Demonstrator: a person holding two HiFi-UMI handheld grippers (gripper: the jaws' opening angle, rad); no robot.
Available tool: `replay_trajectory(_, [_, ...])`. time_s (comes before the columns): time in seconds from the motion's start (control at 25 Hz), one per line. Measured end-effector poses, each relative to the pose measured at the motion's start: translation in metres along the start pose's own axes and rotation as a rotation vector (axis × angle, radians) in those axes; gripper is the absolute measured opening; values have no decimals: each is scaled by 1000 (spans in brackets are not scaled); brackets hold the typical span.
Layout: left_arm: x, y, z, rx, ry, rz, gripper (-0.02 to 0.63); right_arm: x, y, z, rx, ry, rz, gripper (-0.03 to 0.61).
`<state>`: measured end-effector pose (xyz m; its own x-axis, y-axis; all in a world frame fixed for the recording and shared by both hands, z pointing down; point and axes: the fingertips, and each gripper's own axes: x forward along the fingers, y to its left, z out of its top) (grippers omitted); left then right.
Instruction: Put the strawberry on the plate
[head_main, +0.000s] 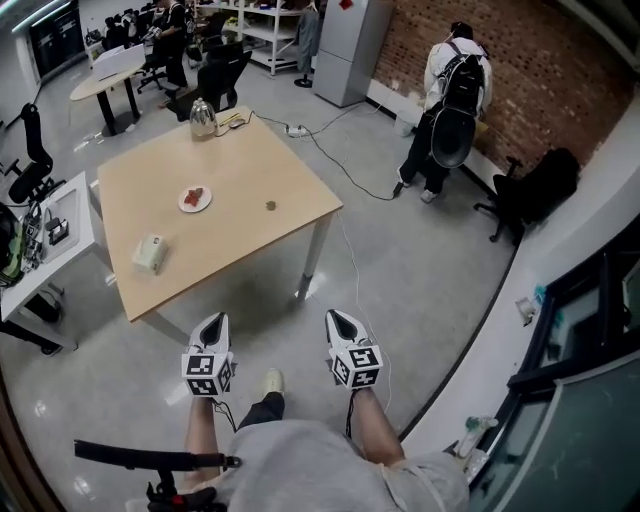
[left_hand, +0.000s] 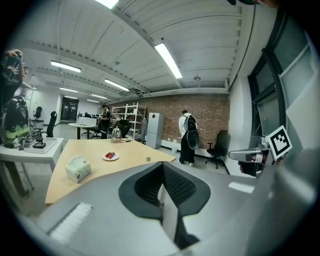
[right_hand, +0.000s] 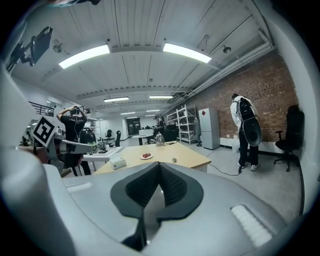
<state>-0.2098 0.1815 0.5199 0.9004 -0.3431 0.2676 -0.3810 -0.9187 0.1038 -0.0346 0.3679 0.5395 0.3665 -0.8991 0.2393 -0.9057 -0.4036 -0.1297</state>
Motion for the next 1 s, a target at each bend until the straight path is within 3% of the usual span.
replay_trajectory(0.48, [117, 46, 44, 21, -28, -69, 20, 103, -38, 37, -4, -1, -59, 6])
replay_trajectory(1.0, [155, 86, 49, 5, 2, -10, 20, 169, -41, 43, 4, 22, -7, 6])
